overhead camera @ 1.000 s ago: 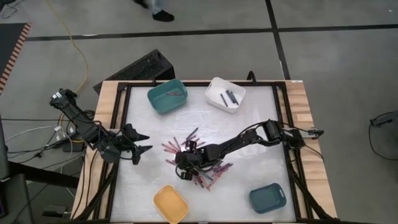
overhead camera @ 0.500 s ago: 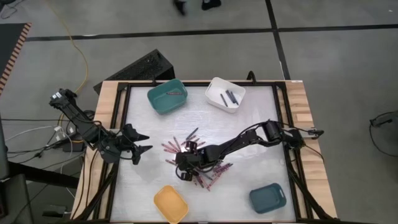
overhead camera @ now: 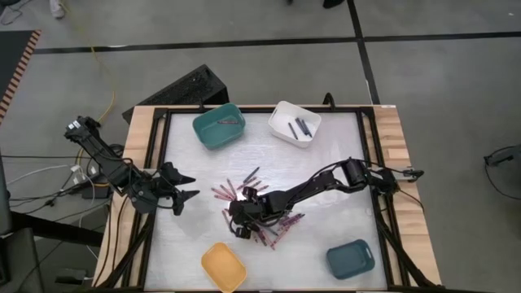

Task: Sort crayons
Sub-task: Put the red crayon into the top green bin, then put the blue crayon into the white bin

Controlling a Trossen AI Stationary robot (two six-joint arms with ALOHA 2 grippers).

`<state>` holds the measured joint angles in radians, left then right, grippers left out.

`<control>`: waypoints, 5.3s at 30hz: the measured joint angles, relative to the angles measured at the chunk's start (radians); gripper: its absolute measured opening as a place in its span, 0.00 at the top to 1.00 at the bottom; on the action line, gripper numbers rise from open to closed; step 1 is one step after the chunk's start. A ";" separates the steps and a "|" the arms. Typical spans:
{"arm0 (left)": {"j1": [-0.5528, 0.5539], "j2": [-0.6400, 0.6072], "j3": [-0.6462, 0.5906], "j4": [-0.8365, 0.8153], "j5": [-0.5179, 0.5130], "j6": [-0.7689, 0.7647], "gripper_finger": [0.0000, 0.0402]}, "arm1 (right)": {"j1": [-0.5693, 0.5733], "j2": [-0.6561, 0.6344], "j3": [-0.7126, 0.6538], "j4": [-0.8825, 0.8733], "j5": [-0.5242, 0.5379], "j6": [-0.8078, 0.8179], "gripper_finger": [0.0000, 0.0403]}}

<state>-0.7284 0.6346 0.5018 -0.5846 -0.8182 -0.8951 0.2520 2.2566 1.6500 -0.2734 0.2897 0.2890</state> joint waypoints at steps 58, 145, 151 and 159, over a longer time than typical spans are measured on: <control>0.000 0.000 0.000 -0.011 -0.008 0.010 0.43 | -0.392 -0.118 -0.001 0.265 0.001 -0.051 0.99; 0.000 0.000 0.000 0.028 -0.060 -0.018 0.43 | 0.602 -0.534 -0.308 -0.289 0.584 0.567 0.83; 0.000 0.000 0.000 0.027 -0.058 -0.021 0.43 | 0.482 -0.534 -0.341 0.045 0.600 0.249 0.83; 0.000 0.000 0.000 0.027 -0.059 -0.006 0.43 | 0.300 -0.534 -0.366 0.200 0.399 0.166 0.83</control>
<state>-0.7284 0.6350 0.5018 -0.5581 -0.8774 -0.9008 0.5518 1.7226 1.2844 -0.0729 0.6891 0.4550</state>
